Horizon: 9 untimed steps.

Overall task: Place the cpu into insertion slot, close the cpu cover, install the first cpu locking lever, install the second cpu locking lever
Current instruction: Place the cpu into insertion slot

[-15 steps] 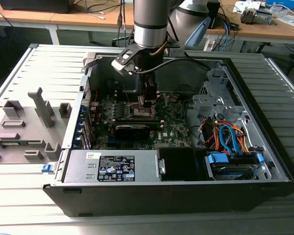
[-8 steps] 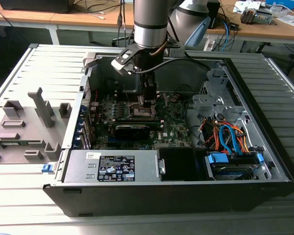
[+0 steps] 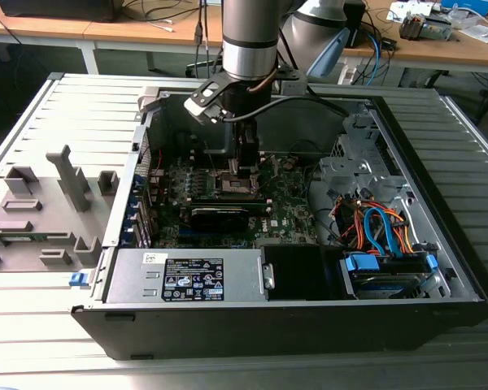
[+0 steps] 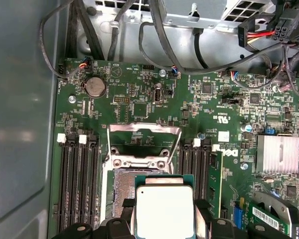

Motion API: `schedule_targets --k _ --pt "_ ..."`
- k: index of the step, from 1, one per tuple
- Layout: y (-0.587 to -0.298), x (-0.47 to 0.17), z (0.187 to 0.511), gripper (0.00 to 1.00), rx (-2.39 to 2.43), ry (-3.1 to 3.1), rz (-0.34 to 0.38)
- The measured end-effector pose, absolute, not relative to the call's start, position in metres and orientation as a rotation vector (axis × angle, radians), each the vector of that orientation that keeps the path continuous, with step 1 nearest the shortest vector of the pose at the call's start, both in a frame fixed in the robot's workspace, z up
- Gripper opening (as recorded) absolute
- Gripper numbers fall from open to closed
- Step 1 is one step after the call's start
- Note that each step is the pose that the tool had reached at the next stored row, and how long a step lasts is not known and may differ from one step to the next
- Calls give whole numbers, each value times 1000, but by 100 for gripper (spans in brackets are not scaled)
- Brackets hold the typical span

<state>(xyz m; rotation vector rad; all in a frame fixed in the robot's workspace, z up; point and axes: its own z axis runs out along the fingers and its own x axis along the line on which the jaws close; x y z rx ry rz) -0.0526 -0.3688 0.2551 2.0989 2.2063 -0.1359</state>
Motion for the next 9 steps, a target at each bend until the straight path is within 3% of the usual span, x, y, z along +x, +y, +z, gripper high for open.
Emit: schedule_targets --k 9 --pt "-369 -53 255 55 2116 2189 -139"
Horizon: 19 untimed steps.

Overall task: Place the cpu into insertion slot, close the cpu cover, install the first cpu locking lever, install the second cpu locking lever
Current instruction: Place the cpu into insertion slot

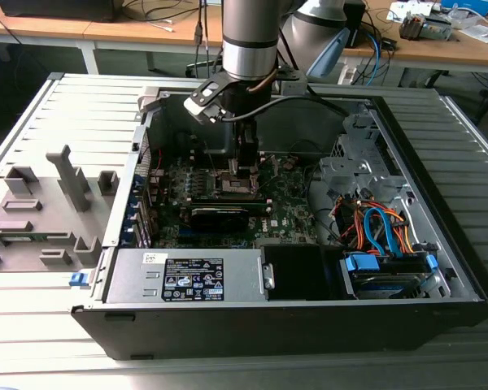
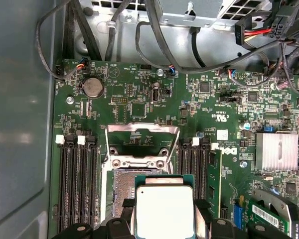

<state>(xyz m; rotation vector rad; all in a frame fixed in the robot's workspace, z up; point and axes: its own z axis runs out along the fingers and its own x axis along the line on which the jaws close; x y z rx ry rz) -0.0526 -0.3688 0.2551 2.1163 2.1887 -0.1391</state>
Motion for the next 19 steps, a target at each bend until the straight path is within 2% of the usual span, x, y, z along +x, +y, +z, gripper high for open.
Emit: schedule_targets --k 19 --pt "-369 -53 255 55 2160 2135 -155"
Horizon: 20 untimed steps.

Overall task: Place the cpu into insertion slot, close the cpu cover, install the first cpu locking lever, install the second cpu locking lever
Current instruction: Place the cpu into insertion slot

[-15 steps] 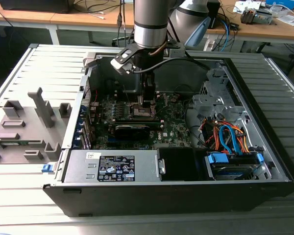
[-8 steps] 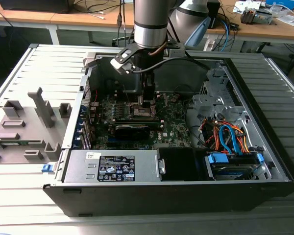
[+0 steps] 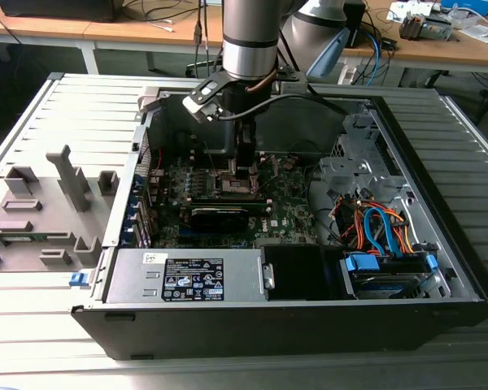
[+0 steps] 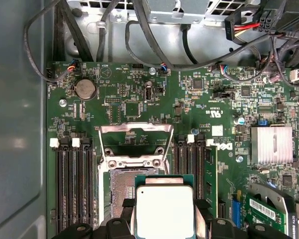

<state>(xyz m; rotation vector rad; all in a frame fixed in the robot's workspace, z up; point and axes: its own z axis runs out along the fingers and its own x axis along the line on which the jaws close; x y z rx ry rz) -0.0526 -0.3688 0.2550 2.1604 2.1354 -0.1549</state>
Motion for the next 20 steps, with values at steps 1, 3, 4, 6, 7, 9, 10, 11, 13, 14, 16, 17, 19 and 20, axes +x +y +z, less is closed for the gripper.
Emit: schedule_targets --k 1,3,4,6,7,9,10,11,13,14,16,17,19,20 --pt "-369 -53 255 55 2161 2134 -155" --pt "-369 -53 255 55 2164 2131 -156" --pt "-369 -53 255 55 2164 2130 -157" --pt "-369 -53 255 55 2167 2127 -158" --pt "-369 -53 255 55 2168 2125 -159" --pt "-369 -53 255 55 2170 2123 -159" --pt "-369 -53 255 55 2170 2122 -160" --pt "-369 -53 255 55 2171 2121 -160" --pt "-369 -53 255 55 2174 2117 -161" --pt "-369 -53 255 55 2174 2116 -162" --pt "-369 -53 255 55 2176 2114 -162" --pt "-369 -53 255 55 2178 2112 -163" --pt "-369 -53 255 55 2180 2109 -164" --pt "-369 -53 255 55 2181 2108 -164"
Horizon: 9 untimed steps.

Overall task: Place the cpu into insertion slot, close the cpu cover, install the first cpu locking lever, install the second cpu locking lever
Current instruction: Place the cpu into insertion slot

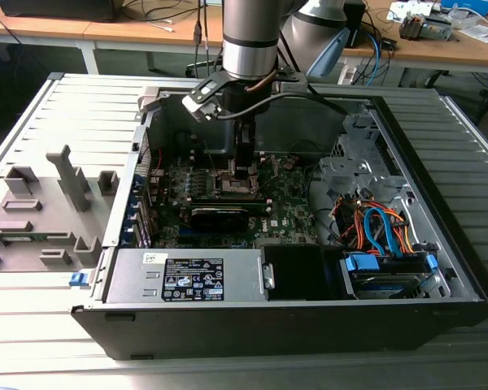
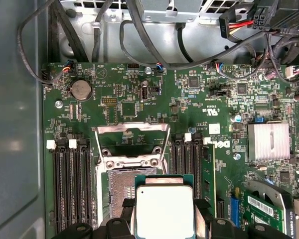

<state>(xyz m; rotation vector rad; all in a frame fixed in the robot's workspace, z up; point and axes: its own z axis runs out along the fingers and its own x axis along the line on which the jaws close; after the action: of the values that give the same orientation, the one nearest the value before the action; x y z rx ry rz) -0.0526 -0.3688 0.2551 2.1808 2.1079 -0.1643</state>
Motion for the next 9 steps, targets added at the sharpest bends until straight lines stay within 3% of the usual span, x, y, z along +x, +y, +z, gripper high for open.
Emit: schedule_targets --k 9 --pt "-369 -53 255 55 2192 2093 -168"
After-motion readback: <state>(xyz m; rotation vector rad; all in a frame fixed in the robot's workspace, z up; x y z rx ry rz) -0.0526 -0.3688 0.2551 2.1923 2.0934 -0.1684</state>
